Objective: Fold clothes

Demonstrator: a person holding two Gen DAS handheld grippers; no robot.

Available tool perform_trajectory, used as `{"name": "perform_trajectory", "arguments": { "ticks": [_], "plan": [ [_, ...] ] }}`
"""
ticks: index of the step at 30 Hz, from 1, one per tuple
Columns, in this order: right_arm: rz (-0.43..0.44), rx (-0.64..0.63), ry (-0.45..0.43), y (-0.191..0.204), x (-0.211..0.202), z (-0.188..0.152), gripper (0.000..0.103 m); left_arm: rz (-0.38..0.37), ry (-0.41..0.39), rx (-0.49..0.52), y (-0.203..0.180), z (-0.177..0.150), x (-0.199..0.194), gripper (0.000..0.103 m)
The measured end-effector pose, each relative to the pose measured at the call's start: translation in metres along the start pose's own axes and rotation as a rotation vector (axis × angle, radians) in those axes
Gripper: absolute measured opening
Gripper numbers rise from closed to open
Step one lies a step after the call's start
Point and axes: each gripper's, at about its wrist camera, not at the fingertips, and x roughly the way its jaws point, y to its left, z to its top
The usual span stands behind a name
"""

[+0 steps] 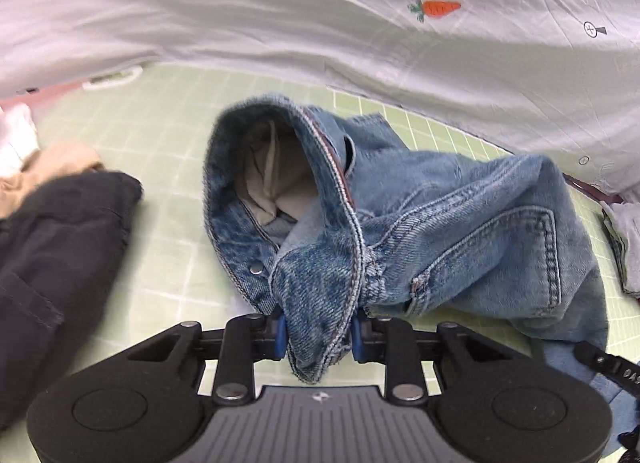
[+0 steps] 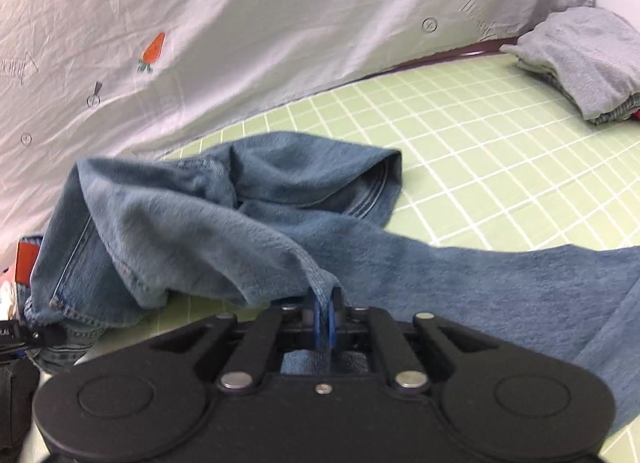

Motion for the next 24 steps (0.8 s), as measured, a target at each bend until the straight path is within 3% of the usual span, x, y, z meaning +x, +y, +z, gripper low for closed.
{"name": "perform_trajectory", "arguments": {
  "ticks": [5, 11, 15, 21, 24],
  "plan": [
    [0.056, 0.013, -0.016, -0.014, -0.023, 0.002, 0.004, 0.029, -0.028, -0.029, 0.026, 0.003, -0.037, 0.029],
    [0.152, -0.025, 0.0, -0.009, -0.054, -0.009, 0.004, 0.123, -0.061, 0.075, 0.016, -0.019, -0.102, 0.029],
    [0.253, 0.007, -0.009, -0.015, -0.072, -0.001, 0.004, 0.112, -0.116, 0.093, 0.017, -0.009, -0.138, 0.03],
    [0.219, 0.008, 0.056, -0.015, -0.028, 0.006, 0.006, 0.107, -0.008, -0.016, 0.031, 0.002, -0.047, 0.035],
    [0.112, -0.066, 0.115, -0.009, 0.008, 0.003, 0.01, 0.104, 0.049, -0.072, 0.038, 0.008, 0.0, 0.042]
  ]
}}
